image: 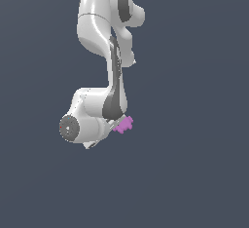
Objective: Pick up the object and move it to a goal position.
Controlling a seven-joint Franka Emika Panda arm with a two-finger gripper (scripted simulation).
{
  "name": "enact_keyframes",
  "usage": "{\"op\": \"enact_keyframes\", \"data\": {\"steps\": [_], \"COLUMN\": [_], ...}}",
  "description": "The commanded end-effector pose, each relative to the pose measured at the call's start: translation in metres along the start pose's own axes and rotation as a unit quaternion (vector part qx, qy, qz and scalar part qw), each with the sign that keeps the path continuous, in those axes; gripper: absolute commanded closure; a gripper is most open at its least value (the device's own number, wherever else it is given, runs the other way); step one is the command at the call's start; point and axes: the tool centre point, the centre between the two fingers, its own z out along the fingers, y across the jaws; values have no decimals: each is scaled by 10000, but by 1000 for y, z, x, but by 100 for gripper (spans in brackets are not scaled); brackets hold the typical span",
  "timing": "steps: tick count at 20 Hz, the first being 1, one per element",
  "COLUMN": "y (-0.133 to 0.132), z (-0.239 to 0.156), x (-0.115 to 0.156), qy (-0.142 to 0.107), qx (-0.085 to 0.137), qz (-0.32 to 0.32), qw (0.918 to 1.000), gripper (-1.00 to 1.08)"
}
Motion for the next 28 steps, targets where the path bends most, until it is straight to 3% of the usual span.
{"op": "enact_keyframes", "data": {"steps": [1,21,22,28], "y": [2,2,2,2], "z": [1,28,28,28], "x": [-1,-2,-2,-2], "qy": [5,8,8,8], "qx": [84,140,140,140], "qz": [-104,-168,-168,-168], "qw": [9999,9998,9998,9998], "gripper": [-60,-60,108,108]}}
